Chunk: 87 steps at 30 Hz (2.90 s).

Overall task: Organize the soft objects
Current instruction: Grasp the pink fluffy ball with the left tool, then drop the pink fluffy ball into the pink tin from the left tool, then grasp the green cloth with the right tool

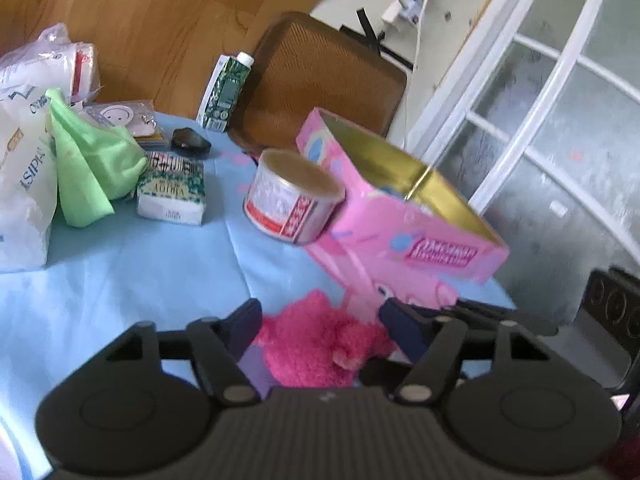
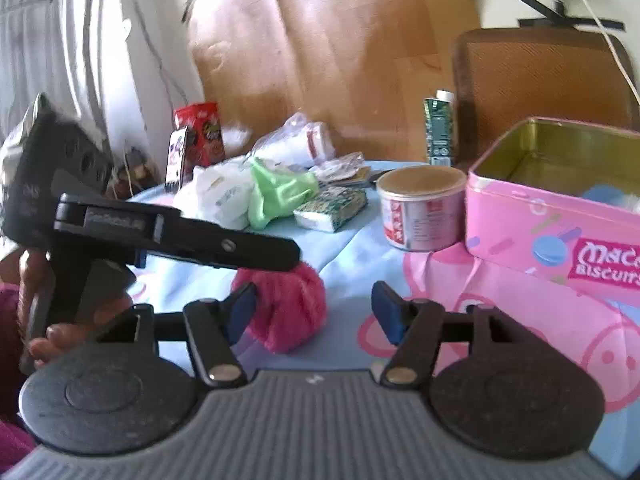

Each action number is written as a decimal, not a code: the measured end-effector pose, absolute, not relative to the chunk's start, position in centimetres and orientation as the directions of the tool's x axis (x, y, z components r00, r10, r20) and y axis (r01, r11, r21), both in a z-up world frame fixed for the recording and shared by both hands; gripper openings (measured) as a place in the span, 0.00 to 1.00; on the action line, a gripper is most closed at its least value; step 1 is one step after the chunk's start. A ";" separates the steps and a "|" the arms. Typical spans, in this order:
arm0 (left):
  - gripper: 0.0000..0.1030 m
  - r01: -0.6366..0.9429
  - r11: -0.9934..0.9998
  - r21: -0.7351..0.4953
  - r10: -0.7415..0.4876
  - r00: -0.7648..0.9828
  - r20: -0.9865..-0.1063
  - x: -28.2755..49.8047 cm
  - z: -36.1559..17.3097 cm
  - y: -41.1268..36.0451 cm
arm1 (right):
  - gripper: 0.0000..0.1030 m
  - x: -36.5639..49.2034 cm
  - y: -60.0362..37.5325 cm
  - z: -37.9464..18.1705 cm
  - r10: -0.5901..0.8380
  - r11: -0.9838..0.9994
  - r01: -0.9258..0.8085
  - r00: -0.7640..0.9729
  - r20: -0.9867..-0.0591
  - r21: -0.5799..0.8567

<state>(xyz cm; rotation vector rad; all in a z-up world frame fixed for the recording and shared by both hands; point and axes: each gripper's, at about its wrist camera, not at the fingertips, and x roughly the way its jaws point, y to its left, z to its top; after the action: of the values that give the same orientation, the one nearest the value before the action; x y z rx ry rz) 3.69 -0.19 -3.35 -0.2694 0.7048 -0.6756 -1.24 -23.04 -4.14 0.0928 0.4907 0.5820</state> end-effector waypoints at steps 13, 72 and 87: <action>0.49 0.443 0.786 -0.432 -0.619 0.578 -0.532 3.0 -4.4 0.9 | 0.62 0.2 -19.1 -6.5 0.572 0.802 -0.567 0.644 -0.508 0.185; 0.75 0.291 0.956 -0.037 -0.267 0.810 -0.522 4.1 -1.4 -4.5 | 0.54 -0.4 -25.2 -4.1 0.020 0.972 0.057 0.947 -0.322 0.227; 0.75 0.269 0.963 -0.032 -0.244 0.808 -0.536 4.7 -3.2 -3.2 | 0.55 -0.8 -24.1 -4.5 0.002 0.973 0.075 0.943 -0.331 0.218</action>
<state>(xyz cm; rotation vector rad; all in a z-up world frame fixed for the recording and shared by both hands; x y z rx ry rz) 4.66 -3.16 -3.23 0.0459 0.5673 -0.2742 -0.78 -24.07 -4.50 0.2303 0.3365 -0.0377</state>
